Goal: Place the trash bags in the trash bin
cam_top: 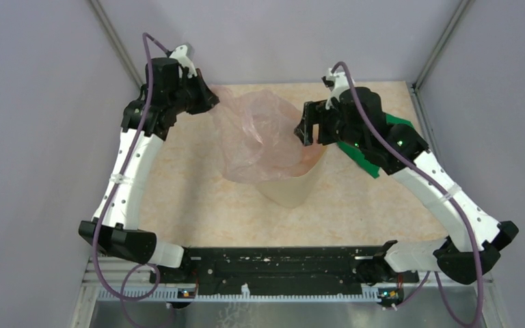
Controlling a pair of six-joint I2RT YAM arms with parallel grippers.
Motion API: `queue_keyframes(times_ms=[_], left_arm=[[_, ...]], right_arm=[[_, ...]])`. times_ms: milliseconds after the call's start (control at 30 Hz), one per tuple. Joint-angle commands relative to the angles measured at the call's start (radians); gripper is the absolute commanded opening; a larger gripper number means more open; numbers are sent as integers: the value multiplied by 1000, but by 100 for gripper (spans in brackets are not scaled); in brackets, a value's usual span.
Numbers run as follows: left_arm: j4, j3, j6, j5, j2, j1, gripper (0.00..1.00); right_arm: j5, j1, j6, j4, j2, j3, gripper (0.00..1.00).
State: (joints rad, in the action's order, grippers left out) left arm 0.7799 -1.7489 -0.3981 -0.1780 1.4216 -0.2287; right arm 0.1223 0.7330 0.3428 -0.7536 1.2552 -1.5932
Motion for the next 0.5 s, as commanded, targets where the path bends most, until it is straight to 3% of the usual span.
queue_keyframes(times_ms=[0, 233, 400, 467], left_arm=[[-29, -43, -14, -53, 27, -11, 0], [-33, -50, -35, -109, 31, -53, 0], [-45, -32, -54, -132, 26, -87, 0], [-63, -17, -70, -152, 18, -93, 0]], right_arm=[[127, 2, -46, -42, 33, 42, 70], [214, -53, -61, -59, 96, 24, 49], [220, -53, -45, -79, 91, -7, 48], [234, -53, -33, -80, 52, -5, 55]])
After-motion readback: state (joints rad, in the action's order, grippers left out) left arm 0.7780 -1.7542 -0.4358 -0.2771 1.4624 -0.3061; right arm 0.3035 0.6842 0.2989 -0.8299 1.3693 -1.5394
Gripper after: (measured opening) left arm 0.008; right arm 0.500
